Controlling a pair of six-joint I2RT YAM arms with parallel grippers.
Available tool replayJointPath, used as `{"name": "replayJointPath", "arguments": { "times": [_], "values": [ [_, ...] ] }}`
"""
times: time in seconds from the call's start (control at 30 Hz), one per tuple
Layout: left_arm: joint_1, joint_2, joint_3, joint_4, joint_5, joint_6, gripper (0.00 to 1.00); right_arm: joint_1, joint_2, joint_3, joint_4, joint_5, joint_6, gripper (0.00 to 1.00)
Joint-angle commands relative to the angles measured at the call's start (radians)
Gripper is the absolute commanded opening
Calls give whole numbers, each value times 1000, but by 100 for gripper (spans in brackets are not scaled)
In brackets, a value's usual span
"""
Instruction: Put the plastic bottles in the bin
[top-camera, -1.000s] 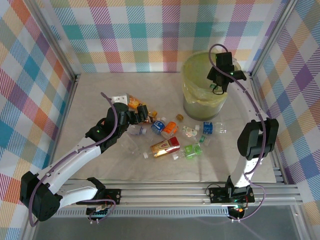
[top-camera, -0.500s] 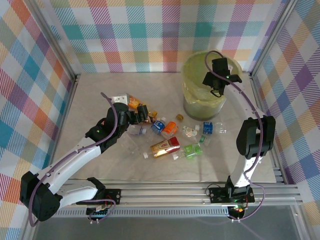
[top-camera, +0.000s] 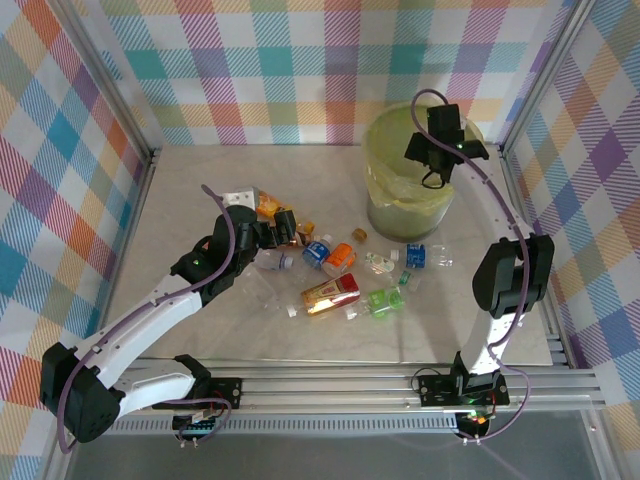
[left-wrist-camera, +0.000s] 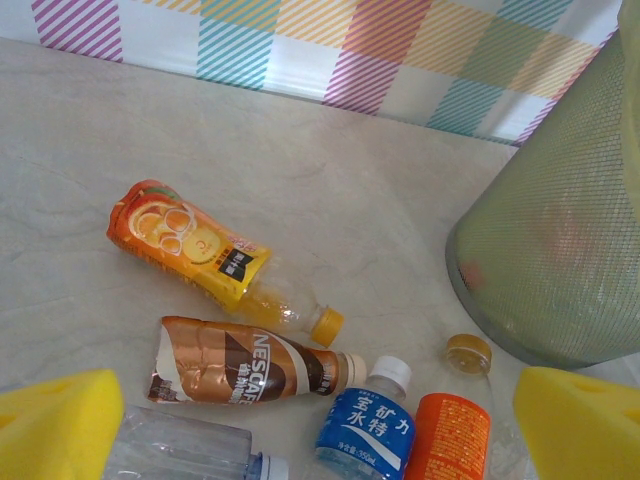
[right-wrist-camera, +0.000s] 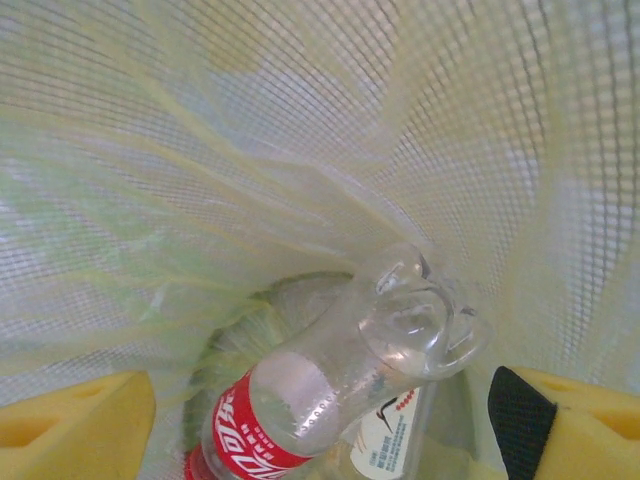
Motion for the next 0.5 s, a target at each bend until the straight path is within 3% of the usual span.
{"name": "replayJointPath", "arguments": {
  "times": [0.0,0.07,0.47],
  "values": [
    [-3,-26,7,10,0,-8,100,12,-68,55,-65,-34,-67,93],
    [-2,-29,3,8,-3,-11,100,18,-97,61,-92,-43,-80,100],
    [-3,-41,-7,-3,-17,-26,100,65,-366,-45,-213,-115,-96,100]
  ]
}}
